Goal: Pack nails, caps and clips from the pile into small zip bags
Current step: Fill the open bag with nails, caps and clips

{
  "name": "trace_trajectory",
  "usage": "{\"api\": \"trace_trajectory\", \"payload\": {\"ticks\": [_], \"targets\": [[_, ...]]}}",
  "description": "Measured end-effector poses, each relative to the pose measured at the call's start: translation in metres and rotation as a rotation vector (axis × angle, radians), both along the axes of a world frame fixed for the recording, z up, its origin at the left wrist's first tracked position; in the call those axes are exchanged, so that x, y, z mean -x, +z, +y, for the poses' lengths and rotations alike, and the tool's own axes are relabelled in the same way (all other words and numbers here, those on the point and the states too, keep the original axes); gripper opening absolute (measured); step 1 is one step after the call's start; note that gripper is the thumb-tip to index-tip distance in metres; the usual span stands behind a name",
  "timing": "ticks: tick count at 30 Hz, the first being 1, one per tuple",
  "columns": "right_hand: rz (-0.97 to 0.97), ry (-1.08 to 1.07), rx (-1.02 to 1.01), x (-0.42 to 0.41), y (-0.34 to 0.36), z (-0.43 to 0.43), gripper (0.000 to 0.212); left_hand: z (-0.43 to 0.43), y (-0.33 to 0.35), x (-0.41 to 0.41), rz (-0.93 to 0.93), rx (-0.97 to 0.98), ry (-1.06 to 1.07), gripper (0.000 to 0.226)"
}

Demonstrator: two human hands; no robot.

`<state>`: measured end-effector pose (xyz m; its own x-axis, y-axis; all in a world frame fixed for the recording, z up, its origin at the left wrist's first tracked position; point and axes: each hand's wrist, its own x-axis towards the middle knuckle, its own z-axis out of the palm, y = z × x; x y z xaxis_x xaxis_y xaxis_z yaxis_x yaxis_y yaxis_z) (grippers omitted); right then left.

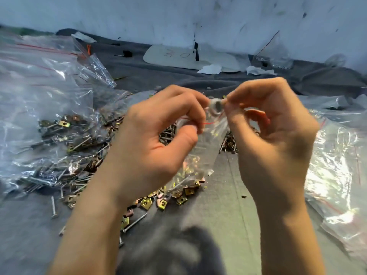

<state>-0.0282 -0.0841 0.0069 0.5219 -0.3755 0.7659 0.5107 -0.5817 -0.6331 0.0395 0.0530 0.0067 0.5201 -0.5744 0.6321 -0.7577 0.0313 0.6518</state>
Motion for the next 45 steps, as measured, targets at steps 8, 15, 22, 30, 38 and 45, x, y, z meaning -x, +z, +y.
{"api": "trace_trajectory", "payload": {"ticks": [8, 15, 22, 30, 38, 45], "targets": [[0.161, -0.107, 0.157, -0.002, -0.005, -0.004, 0.015, -0.005, -0.002, 0.0, -0.01, -0.044, 0.018, 0.015], [0.175, -0.08, -0.07, 0.0, -0.004, -0.012, 0.023, 0.001, -0.001, -0.004, -0.009, 0.084, 0.186, 0.012], [0.856, 0.278, 0.438, -0.011, -0.026, 0.023, 0.01, 0.015, -0.003, -0.019, -0.06, 0.193, 0.381, 0.01], [0.857, 0.252, 0.629, -0.027, -0.065, 0.083, 0.017, 0.018, -0.006, -0.024, -0.056, 0.124, 0.405, 0.011], [0.87, 0.412, 0.48, -0.02, -0.048, 0.063, 0.009, 0.019, -0.005, -0.024, -0.035, 0.116, 0.364, 0.013], [0.426, 0.191, 0.159, 0.019, 0.007, -0.003, 0.011, 0.014, 0.002, -0.009, -0.014, 0.071, 0.138, 0.02]]}}
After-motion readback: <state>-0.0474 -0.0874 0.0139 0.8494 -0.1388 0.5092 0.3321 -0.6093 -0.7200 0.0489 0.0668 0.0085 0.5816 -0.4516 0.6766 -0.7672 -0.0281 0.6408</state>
